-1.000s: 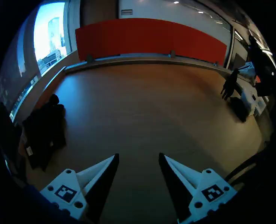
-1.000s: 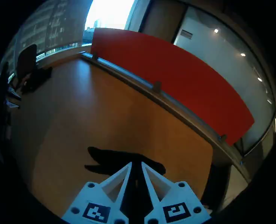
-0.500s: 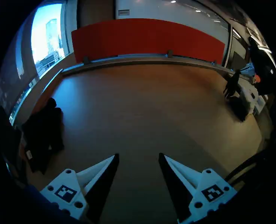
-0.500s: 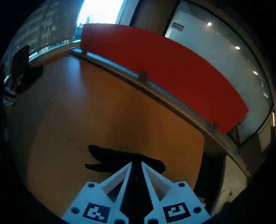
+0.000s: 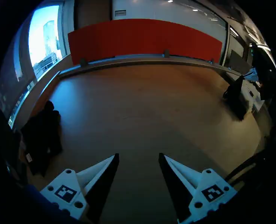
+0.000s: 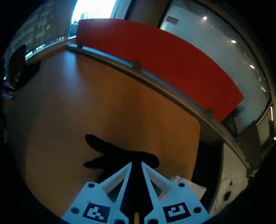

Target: Fold towel

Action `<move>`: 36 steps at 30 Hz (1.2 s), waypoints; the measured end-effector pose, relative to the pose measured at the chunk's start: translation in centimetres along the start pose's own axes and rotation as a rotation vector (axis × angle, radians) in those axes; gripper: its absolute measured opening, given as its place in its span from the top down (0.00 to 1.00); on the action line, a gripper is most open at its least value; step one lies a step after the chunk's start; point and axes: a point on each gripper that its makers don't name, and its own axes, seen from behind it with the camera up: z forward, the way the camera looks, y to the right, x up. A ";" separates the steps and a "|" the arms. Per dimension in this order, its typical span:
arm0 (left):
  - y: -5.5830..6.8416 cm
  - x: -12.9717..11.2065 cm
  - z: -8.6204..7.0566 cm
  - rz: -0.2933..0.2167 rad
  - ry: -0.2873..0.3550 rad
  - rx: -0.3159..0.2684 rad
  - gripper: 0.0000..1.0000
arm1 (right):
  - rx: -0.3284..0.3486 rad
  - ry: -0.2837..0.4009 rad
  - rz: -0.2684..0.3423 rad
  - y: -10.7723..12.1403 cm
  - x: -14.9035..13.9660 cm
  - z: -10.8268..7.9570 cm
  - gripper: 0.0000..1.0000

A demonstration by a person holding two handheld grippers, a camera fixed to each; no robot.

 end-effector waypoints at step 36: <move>0.0 -0.6 -0.5 0.026 -0.008 0.000 0.22 | -0.037 -0.203 0.074 -0.9 -13.9 -0.5 0.95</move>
